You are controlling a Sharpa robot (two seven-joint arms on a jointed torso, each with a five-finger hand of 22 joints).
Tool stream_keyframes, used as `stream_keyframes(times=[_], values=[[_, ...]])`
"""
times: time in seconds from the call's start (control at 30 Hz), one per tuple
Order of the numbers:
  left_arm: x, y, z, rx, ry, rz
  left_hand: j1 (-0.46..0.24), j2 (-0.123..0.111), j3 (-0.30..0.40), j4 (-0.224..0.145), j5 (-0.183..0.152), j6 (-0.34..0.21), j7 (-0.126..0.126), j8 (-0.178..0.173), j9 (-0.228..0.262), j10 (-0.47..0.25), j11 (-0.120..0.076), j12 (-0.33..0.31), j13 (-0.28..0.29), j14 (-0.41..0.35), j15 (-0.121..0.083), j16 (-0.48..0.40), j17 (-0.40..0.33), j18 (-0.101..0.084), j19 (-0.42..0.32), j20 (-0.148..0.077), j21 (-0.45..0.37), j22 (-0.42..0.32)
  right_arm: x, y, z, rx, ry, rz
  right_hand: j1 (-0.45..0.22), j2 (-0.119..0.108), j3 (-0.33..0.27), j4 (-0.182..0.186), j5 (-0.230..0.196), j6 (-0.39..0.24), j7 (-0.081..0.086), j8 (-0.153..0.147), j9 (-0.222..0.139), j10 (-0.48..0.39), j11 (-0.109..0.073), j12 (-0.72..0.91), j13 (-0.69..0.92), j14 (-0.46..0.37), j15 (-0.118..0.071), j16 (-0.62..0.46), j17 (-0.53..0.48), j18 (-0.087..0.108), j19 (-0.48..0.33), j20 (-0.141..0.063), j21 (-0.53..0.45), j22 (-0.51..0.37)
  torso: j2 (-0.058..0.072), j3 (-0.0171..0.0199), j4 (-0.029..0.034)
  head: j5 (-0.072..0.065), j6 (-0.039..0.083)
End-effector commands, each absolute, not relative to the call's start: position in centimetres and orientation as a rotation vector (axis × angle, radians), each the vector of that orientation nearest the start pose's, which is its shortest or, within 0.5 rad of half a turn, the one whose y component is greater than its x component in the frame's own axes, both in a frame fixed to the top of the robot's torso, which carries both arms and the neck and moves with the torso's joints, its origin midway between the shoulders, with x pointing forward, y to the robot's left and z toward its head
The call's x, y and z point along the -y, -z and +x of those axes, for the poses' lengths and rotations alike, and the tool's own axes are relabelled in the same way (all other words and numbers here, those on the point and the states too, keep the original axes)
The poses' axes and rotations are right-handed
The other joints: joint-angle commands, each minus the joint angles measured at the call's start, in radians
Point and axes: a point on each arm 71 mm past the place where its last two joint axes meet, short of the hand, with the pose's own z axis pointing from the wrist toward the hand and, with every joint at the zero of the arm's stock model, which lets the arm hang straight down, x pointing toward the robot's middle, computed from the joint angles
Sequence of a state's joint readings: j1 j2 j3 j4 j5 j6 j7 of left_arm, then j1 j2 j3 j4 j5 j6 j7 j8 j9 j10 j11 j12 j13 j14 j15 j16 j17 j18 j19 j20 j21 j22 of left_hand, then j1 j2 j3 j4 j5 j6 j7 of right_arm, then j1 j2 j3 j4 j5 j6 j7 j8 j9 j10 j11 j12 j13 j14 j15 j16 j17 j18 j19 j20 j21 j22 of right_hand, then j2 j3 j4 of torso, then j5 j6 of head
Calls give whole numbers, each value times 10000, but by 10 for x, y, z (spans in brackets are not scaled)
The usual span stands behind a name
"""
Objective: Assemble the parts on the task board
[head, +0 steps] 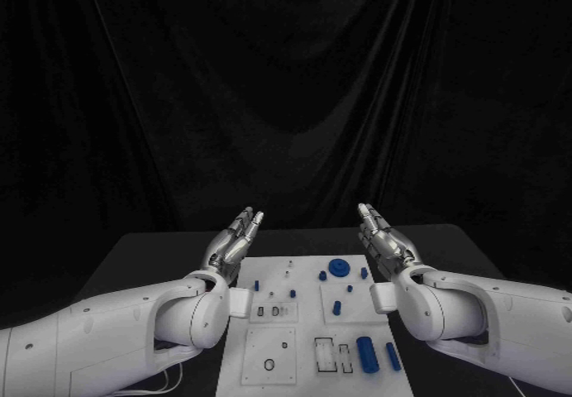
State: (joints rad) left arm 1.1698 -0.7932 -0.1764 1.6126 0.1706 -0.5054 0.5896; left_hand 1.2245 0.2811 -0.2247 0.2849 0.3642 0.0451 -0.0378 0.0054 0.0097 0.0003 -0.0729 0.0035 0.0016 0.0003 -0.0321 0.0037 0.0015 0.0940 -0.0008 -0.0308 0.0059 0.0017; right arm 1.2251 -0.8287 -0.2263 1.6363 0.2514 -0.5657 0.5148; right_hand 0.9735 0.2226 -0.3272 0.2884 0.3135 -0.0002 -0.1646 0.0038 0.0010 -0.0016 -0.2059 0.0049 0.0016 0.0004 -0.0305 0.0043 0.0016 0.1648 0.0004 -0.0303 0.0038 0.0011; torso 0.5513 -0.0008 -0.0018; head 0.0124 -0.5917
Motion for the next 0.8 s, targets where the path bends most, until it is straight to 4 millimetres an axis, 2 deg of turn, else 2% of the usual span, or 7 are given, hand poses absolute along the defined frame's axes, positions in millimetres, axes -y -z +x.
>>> stream_keyframes(times=[0.03,0.27,0.3,0.37,0.6,0.7,0.8], values=[[-170,219,447,-12743,17146,-13224,226,12,-72,82,-16,77,-100,61,15,-3,-139,-35,-16,-3,-647,-37,-15,159,8,-242,-59,-17,189,227,447,-13991,-14737,15011,108,11,-72,0,36,2,-75,-38,-10,16,-62,-49,-16,-4,-2095,-43,-16,131,-4,-731,-38,-11,1,0,0,-2,-1],[-168,218,445,-12630,17757,-13434,166,-273,-366,75,-550,110,-191,64,18,-3,-165,-35,-16,-3,-680,-37,-15,309,8,-129,-59,-17,189,228,446,-14029,-14832,15144,192,-6,-44,1,46,2,22,-38,-10,16,45,-49,-16,-4,-1966,-43,-16,138,-4,-658,-38,-11,1,0,0,-2,-1],[-179,216,457,-12322,18583,-11986,170,-259,-367,75,-553,103,-226,61,17,-3,-175,-35,-16,-3,-684,-37,-15,323,8,-119,-59,-17,203,231,448,-13851,-14864,15247,203,-9,-40,0,50,2,33,-38,-10,16,57,-49,-16,-4,-1948,-43,-16,139,-4,-644,-38,-11,39,-14,34,-50,-416],[-179,215,458,-12317,18576,-11768,169,-206,-366,79,-557,67,-332,53,9,-3,-186,-35,-16,-3,-680,-37,-15,347,8,-94,-59,-17,205,231,448,-13826,-14856,15260,248,-21,-26,3,57,2,108,-38,-10,16,155,-49,-16,-4,-1804,-43,-16,149,-4,-585,-38,-11,38,-16,19,-24,-545],[-187,215,461,-12239,18447,-11414,186,-169,-361,70,-539,107,-389,62,18,-3,-198,-35,-16,-3,-669,-37,-15,366,8,-59,-59,-17,210,232,449,-13867,-14950,15337,303,-32,-7,5,59,2,204,-38,-10,16,350,-49,-16,-4,-1565,-43,-16,147,-4,-403,-38,-11,169,-80,84,84,-768],[-191,215,461,-12252,18338,-11084,231,-189,-385,67,-563,122,-456,65,20,-3,-215,-35,-16,-3,-652,-37,-15,456,8,77,-59,-17,216,231,447,-13860,-14917,15310,360,-68,-1,0,52,2,228,-38,-10,16,449,-49,-16,-4,-1463,-43,-16,145,-4,-309,-38,-11,169,-77,88,124,-1003],[-191,214,463,-12347,18314,-10531,258,-194,-392,66,-565,132,-477,67,22,-3,-218,-35,-16,-3,-648,-37,-15,513,8,152,-59,-17,223,230,446,-13929,-14923,14926,455,-130,11,-1,50,3,363,-37,-10,16,632,-49,-16,-4,-1261,-43,-16,144,-4,-107,-38,-11,260,-106,98,215,-1120]])
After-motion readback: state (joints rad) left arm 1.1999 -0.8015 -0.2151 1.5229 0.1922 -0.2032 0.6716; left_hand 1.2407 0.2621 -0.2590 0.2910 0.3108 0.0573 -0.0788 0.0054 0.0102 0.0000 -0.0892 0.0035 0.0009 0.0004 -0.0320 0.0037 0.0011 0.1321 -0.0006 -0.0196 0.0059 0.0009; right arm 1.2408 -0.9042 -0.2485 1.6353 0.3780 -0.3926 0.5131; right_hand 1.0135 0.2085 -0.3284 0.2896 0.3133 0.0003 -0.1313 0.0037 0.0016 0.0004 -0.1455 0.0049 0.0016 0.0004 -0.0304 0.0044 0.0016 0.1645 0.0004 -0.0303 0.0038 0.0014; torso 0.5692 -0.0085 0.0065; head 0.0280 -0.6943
